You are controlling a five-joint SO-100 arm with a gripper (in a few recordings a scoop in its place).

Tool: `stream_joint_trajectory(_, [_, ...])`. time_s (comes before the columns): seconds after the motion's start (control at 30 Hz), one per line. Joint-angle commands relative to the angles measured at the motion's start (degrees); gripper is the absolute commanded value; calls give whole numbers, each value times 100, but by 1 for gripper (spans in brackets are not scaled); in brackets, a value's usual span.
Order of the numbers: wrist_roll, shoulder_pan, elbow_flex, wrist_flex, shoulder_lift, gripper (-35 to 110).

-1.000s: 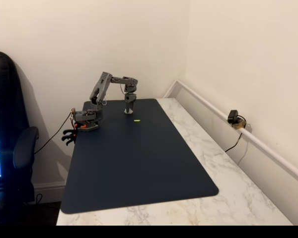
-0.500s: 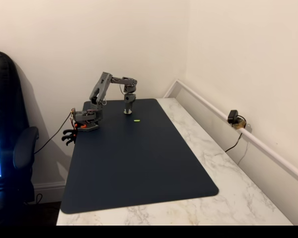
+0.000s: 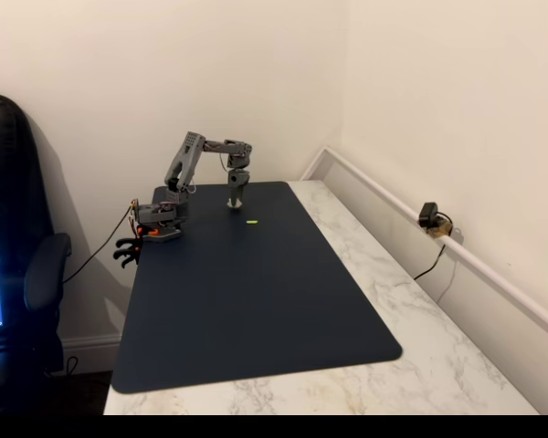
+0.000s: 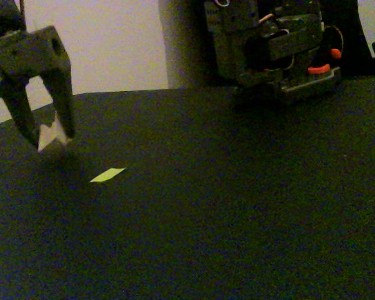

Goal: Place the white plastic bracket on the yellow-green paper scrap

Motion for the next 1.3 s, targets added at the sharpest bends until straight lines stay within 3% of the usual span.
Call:
stream_joint_trajectory(0.0, [141, -255, -519, 562, 1099, 0])
stream_joint_trajectory(0.23, [-62, -949, -1116, 1292, 1644, 0])
stream_joint_trajectory(0.6, [-193, -2083, -782, 1239, 1907, 0])
stream_joint_trajectory(1.27, [387, -2804, 1230, -220, 2224, 0])
